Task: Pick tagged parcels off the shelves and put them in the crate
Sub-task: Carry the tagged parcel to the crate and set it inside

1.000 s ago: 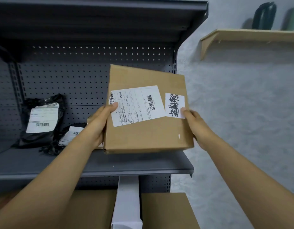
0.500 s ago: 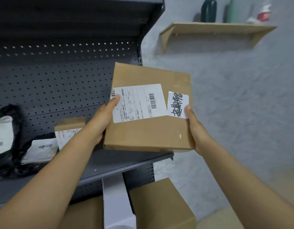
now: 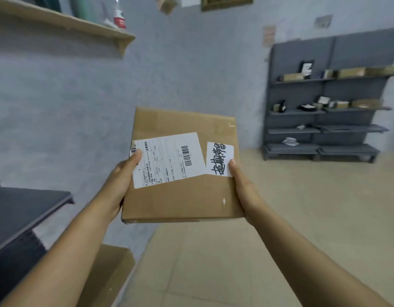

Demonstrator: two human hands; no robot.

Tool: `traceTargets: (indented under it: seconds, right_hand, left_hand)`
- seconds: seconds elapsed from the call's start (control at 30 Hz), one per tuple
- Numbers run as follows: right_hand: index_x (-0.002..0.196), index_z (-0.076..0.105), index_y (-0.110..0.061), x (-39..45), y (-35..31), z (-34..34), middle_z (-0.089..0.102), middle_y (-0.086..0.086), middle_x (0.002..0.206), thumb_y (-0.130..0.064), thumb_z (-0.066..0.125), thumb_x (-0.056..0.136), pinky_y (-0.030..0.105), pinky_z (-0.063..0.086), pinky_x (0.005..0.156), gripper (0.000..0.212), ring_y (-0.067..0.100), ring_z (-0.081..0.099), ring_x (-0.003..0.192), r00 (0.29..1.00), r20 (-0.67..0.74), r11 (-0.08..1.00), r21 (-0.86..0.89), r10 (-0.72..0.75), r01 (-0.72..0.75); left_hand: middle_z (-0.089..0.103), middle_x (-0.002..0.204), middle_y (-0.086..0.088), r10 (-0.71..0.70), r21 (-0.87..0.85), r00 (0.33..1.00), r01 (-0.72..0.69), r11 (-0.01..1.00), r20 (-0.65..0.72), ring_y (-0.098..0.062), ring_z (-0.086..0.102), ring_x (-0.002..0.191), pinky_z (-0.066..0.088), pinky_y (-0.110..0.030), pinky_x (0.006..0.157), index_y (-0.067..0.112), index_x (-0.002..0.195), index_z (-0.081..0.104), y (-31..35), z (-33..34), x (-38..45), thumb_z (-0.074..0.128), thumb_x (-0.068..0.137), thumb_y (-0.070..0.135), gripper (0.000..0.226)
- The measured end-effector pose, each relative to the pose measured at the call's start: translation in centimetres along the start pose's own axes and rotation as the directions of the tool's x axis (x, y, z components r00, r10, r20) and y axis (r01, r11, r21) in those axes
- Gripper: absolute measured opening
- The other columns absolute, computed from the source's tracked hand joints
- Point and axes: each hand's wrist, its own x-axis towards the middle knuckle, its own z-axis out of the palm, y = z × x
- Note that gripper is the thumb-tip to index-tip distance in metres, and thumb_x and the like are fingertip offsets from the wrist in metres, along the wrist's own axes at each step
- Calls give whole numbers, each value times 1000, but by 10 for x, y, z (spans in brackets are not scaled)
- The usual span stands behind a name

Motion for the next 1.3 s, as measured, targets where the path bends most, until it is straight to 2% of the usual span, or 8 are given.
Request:
traceTargets:
  seconds: [0.23,0.37,0.53,0.7,0.8,0.97,1.1,1.3]
  right_hand:
    - [111,73,-32,-102,15,-166,76,-4,111,-67,41,93,50,51,100,51,20,71,105,954,-296,998,-22,42,-51]
    - [109,74,-31,-162,10,-256,76,-5,109,-68,42,92,50,51,100,52,19,72,103,886,-463,998,-47,20,-47]
    - [105,75,-32,-252,0,-380,76,-6,107,-67,40,93,48,52,99,51,17,72,102,786,-618,996,-66,6,-60]
    - [108,73,-25,-348,-5,-505,77,-4,105,-70,42,90,44,55,95,57,18,73,99,662,-749,994,-62,10,-85]
    - [114,70,-24,-396,-4,-571,76,-3,108,-84,49,70,45,54,96,78,19,72,101,574,-818,995,-20,39,-96]
    - [123,66,-24,-448,0,-664,75,-1,112,-95,51,56,46,54,97,99,22,71,103,453,-886,994,67,100,-89]
    - [119,67,-24,-464,2,-730,76,1,109,-94,58,50,49,55,95,98,25,72,100,370,-915,987,148,160,-60]
    - [123,63,-23,-477,-17,-834,75,2,109,-87,52,66,45,56,92,86,24,72,98,190,-970,988,145,153,-59]
  left_hand:
    - [76,107,4,-28,-39,934,44,998,356,-14,73,100,53,-36,86,27,110,71,-20,169,-26,61,64,73,65]
    - [78,102,3,-35,-58,879,70,996,475,-15,74,95,53,-35,82,25,104,72,-17,274,-51,52,90,56,39]
    - [78,100,2,-45,-35,796,82,996,604,-15,75,91,54,-34,83,23,101,73,-10,420,-104,51,94,53,38]
    - [78,101,1,-58,-22,699,106,994,713,-18,74,95,53,-39,93,24,102,73,-7,568,-174,55,90,57,39]
    - [77,103,0,-66,-9,634,114,993,770,-20,74,96,54,-40,93,23,107,73,-8,646,-214,55,89,60,45]
    - [79,94,4,-52,-4,521,106,994,852,-15,75,85,54,-34,77,24,101,72,-7,759,-256,50,94,55,39]
    - [79,90,5,-40,3,433,87,996,900,-11,76,76,53,-33,74,23,98,72,-2,851,-266,47,97,51,37]
    - [78,102,2,-45,26,252,75,997,967,-18,74,94,53,-40,91,26,104,72,9,1001,-266,47,94,58,42]
